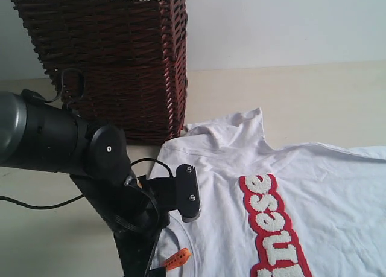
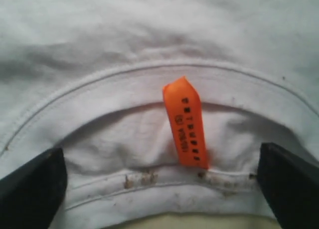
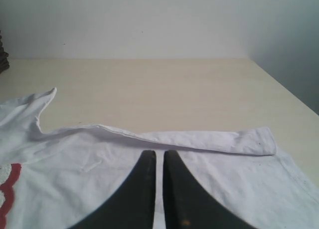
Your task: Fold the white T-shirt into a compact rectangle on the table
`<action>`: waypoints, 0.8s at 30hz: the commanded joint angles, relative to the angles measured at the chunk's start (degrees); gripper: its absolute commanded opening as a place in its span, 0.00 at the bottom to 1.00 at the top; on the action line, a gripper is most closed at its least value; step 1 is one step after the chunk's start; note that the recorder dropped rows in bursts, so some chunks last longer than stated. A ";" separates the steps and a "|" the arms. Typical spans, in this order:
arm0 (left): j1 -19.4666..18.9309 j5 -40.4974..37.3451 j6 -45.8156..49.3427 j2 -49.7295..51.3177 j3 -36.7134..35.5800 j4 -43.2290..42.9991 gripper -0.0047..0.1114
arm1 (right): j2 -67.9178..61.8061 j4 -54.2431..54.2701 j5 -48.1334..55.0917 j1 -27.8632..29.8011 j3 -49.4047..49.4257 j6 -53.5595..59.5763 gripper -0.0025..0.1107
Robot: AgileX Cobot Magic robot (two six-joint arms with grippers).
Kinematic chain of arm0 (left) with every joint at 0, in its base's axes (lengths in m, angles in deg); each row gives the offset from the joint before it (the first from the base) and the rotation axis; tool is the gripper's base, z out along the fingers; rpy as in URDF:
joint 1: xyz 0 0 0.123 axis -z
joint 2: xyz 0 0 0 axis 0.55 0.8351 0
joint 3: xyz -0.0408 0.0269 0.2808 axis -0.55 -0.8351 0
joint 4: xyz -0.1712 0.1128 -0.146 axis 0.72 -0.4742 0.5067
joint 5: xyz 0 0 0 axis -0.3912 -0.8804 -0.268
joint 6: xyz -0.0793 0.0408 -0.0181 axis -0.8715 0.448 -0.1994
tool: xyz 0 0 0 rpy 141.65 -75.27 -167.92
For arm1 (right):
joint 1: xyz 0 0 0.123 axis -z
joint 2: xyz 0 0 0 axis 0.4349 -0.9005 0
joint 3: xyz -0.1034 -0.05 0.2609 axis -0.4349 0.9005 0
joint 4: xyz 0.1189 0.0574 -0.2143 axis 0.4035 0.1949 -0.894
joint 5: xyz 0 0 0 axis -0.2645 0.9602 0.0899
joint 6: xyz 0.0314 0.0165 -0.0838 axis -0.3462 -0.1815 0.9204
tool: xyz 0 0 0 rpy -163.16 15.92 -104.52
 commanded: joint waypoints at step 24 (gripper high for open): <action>0.24 6.15 0.22 0.01 -0.17 9.23 0.94 | 0.25 0.09 -0.65 0.30 0.27 0.05 0.09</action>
